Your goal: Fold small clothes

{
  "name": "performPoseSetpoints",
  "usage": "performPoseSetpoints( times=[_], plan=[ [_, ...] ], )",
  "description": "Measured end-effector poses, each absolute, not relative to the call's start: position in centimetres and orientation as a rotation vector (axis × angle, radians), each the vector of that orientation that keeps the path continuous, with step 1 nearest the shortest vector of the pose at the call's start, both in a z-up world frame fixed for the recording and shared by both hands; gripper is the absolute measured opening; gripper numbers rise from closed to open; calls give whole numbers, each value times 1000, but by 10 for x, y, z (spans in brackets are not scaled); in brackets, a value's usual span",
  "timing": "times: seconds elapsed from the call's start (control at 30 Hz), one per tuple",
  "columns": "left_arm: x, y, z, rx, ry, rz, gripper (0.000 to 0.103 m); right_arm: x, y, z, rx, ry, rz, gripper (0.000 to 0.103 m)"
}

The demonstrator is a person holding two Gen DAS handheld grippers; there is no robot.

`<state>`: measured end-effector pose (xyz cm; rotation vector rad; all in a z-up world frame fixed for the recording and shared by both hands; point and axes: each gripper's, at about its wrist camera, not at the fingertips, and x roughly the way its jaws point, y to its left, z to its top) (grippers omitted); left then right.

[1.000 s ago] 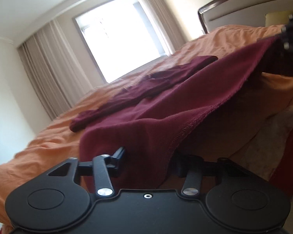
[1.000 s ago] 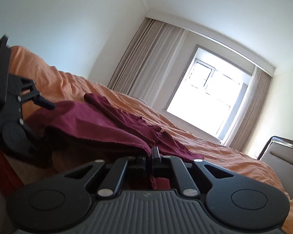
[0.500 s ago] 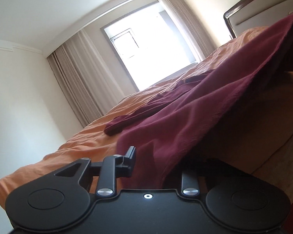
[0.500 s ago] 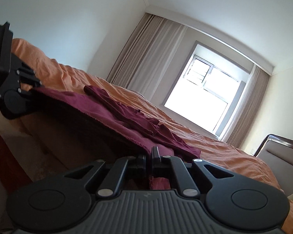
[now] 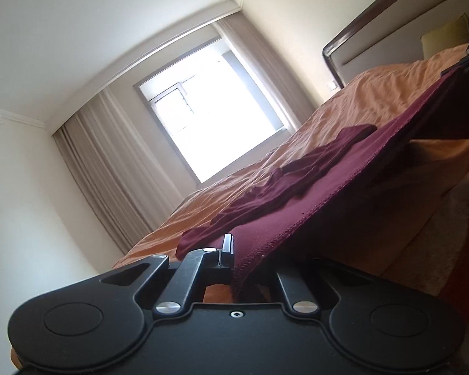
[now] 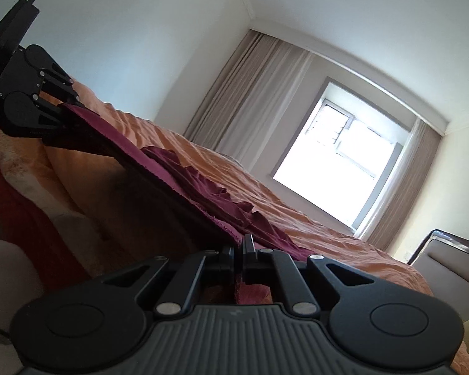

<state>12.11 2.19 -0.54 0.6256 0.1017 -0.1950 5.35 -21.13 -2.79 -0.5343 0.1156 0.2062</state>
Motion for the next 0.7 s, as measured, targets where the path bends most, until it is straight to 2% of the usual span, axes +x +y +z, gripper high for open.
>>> performPoseSetpoints(
  times=[0.37,0.7],
  plan=[
    [24,37,27,670,216,-342,3,-20,-220,-7,-577,247,370,5],
    [8,37,23,771,245,-331,6,9,-227,23,-527,192,368,5]
  ],
)
